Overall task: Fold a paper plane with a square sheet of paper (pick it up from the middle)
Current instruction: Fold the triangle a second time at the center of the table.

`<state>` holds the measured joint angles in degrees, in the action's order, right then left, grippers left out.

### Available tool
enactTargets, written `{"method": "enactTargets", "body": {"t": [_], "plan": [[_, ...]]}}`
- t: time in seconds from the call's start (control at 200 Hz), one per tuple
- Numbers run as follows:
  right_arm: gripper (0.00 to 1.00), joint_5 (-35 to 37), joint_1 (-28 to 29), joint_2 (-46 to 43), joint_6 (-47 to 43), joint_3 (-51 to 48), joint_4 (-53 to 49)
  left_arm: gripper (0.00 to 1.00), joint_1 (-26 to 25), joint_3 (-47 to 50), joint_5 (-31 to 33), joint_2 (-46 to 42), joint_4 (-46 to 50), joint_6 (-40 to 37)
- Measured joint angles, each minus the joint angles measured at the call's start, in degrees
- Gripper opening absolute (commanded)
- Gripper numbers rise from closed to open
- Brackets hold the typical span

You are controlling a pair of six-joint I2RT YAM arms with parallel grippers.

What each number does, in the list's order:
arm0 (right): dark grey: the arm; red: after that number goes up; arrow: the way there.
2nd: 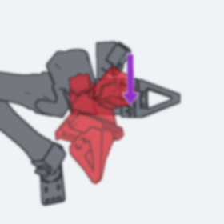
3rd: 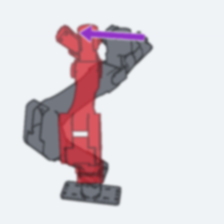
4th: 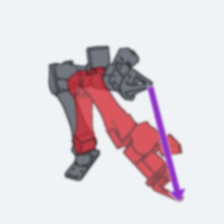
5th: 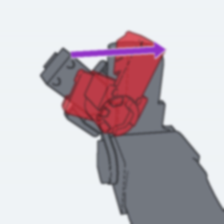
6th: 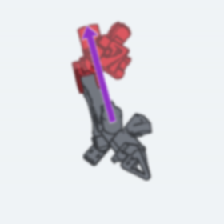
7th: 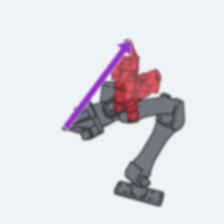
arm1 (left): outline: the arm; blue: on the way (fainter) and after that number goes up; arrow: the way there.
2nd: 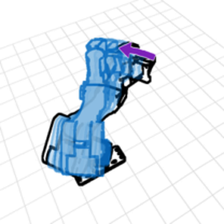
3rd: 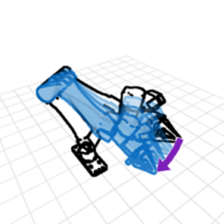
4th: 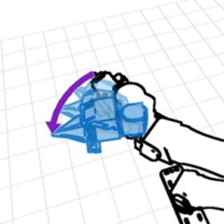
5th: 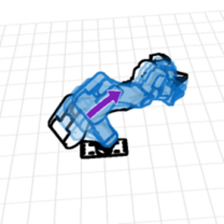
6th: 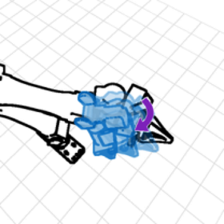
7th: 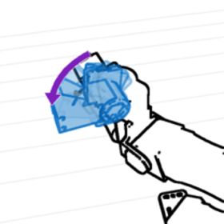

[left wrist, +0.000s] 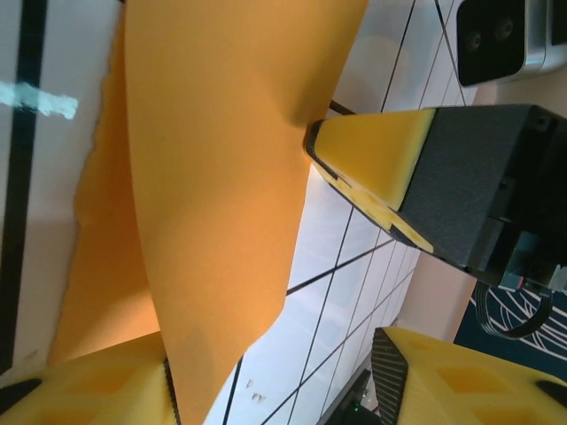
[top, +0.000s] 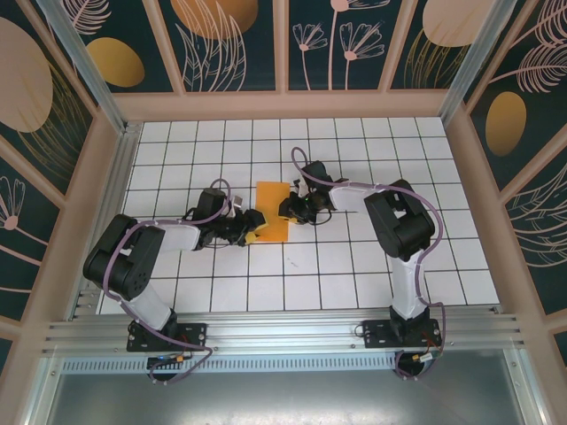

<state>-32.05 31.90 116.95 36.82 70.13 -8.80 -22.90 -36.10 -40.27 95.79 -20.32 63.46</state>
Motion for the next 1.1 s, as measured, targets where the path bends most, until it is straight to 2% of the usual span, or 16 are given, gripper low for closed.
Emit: {"method": "enactTargets", "body": {"t": [0.1, 0.255, 0.415, 0.756, 1.101], "plan": [[0.31, 0.00, 0.00, 0.00, 0.00, 0.00, 0.00, 0.42, 0.00, -0.13, 2.23, 0.00, 1.46, -0.94], [0.30, 0.00, 0.00, 0.00, -0.02, 0.00, -0.02, 0.20, 0.00, -0.85, 5.75, 0.00, 5.79, -3.52], [0.24, 0.00, -0.07, 0.11, -0.17, 0.00, -0.04, 0.00, -0.04, -2.16, 7.89, 0.04, 8.87, -4.79], [0.25, 1.70, 0.02, -0.09, -1.44, 0.42, 1.33, 0.00, -0.74, -9.20, 12.44, 2.51, 19.85, -10.08], [0.23, 9.42, 0.00, 4.20, -6.40, 10.73, -1.57, 0.00, -0.74, -10.91, 14.64, 3.13, 25.40, -13.11]]}}
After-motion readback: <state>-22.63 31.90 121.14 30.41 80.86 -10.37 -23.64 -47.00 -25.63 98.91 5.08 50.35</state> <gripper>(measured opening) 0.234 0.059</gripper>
